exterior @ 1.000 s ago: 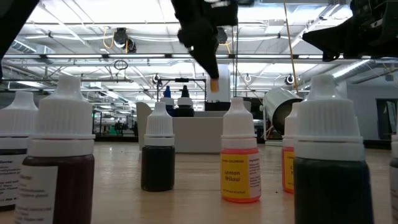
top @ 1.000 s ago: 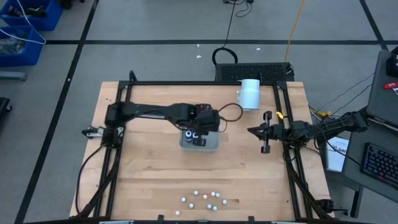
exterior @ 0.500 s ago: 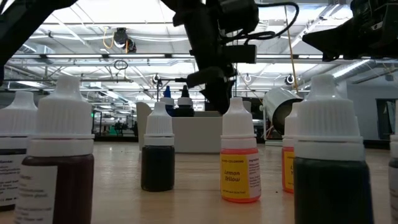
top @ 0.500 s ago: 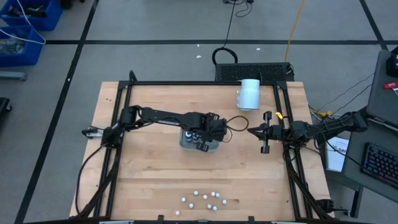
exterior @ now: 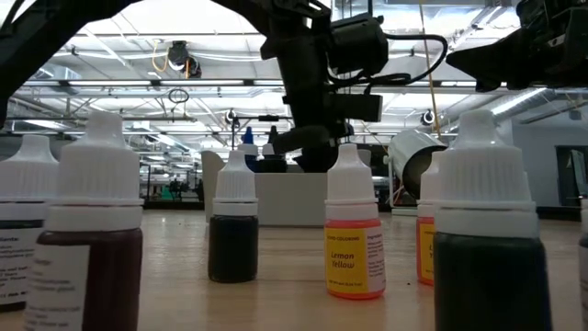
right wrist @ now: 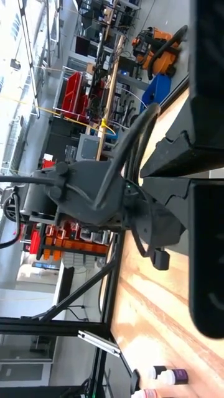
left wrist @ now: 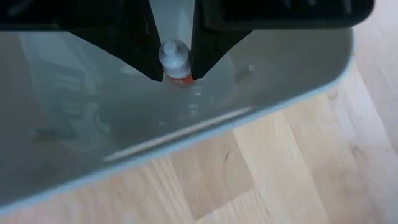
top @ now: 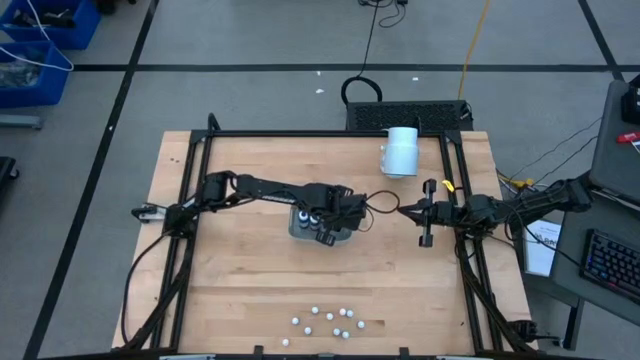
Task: Pick & Place food coloring
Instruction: Put the small yellow food coloring bottle into the gray bin, then put the small violet food coloring bottle into the gray bin
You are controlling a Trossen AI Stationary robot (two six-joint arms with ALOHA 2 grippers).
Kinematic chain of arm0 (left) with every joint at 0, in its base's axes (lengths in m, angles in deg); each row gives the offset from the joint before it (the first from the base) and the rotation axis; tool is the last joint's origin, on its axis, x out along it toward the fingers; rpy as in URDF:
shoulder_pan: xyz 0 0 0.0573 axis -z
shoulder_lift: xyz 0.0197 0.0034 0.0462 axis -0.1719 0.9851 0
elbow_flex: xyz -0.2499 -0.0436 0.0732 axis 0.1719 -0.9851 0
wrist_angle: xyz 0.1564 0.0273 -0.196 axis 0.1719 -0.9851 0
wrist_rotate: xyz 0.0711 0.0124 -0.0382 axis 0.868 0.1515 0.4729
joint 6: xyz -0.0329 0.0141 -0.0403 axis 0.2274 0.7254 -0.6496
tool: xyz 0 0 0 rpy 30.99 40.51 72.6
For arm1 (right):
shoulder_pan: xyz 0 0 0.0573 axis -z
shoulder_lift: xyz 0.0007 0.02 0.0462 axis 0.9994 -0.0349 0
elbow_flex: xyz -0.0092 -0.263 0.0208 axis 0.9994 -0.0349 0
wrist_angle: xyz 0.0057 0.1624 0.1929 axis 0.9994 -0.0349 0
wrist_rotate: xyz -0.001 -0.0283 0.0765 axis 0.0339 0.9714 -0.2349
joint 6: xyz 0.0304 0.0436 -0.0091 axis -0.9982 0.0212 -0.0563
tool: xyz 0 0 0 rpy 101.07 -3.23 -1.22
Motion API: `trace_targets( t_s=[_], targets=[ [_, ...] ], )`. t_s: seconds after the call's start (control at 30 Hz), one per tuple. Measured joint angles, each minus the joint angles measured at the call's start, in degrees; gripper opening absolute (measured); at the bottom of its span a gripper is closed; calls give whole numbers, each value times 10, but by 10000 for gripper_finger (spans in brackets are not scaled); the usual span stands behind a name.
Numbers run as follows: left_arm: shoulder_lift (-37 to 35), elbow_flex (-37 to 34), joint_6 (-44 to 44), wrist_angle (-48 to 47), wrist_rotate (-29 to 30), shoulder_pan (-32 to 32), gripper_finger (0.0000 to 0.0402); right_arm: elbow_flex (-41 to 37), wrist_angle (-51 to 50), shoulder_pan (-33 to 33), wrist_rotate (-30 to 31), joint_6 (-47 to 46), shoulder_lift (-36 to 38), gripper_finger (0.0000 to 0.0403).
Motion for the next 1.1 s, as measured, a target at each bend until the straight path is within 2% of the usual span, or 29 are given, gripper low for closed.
trace_targets(
  t_s=[0.2, 0.47, 0.67, 0.8, 0.9, 1.1],
  targets=[
    [-8, 0, -16, -9, 13, 2, 103, 0, 0, 0, 0, -3, 0, 0],
    [-63, 0, -29, -13, 37, 24, 219, 0, 1, 0, 0, -4, 0, 0],
    [-156, 0, -54, -40, 71, 55, 277, 0, 3, 0, -1, -4, 0, 0],
    [-222, 0, -119, -73, 47, 89, 285, 0, 5, 0, -1, -3, -1, 0],
    [-254, 0, -172, -93, 41, 124, 277, 0, 5, 0, 0, -3, -1, 0],
    [-254, 0, -279, -129, 38, 215, 245, 0, 5, 0, 0, -4, -1, 0]
  ],
)
